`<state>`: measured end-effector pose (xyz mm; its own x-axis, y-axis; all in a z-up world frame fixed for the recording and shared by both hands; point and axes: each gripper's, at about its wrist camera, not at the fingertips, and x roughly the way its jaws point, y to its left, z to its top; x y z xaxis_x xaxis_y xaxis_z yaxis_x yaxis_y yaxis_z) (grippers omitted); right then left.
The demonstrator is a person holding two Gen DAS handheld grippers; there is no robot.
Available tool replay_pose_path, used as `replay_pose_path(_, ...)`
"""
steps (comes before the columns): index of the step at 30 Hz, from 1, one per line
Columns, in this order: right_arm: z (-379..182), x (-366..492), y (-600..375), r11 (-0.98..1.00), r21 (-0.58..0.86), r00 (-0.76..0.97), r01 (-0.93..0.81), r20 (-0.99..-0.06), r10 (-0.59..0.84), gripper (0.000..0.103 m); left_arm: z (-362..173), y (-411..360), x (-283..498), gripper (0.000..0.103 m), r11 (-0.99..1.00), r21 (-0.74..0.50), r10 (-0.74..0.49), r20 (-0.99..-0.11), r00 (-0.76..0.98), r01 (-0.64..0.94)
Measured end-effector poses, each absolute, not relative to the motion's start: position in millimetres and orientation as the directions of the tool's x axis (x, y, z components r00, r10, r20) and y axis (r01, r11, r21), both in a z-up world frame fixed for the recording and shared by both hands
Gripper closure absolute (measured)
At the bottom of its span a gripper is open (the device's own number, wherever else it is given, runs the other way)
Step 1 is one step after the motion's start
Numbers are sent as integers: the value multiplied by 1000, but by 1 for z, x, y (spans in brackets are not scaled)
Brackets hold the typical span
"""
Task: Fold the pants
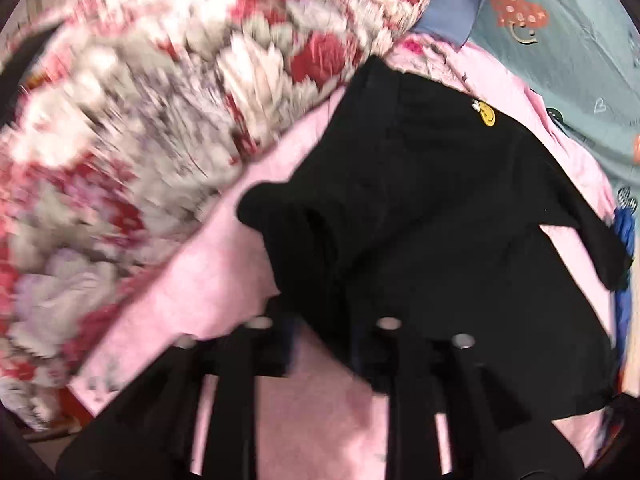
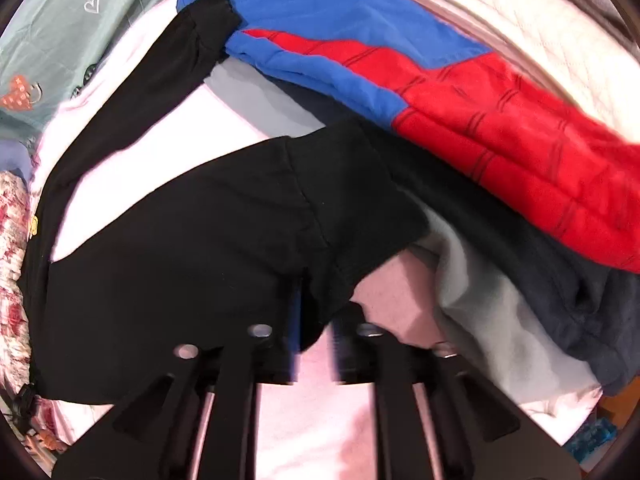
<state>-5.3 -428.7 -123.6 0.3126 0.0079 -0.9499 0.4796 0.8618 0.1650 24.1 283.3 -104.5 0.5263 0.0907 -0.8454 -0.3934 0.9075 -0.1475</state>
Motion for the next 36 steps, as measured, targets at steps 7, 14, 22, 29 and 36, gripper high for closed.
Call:
replay_pose_path(7, -36, 0, -421, 892, 127, 479, 435, -871, -110, 60, -31, 257, 12, 35, 946, -88, 154, -723, 673, -311)
replay_pose_path(14, -70, 135, -411, 885, 338, 530, 319, -838, 129, 60, -56, 221, 118, 36, 971, -133, 19, -783, 622, -197)
replay_pose_path(22, -122, 204, -425, 862, 320, 486, 392, -868, 101, 60, -123, 221, 177, 39, 963, -126, 8, -873, 488, -240)
replay_pose_path(29, -142, 226, -434, 869, 280, 513, 408, -858, 35, 60, -143, 216, 190, 39, 967, -77, 44, -890, 455, -245)
replay_pose_path(36, -102, 227, -439, 888, 220, 584, 404, -809, -66, 90, -142, 207, 193, 58, 979, -25, 70, -890, 450, -203)
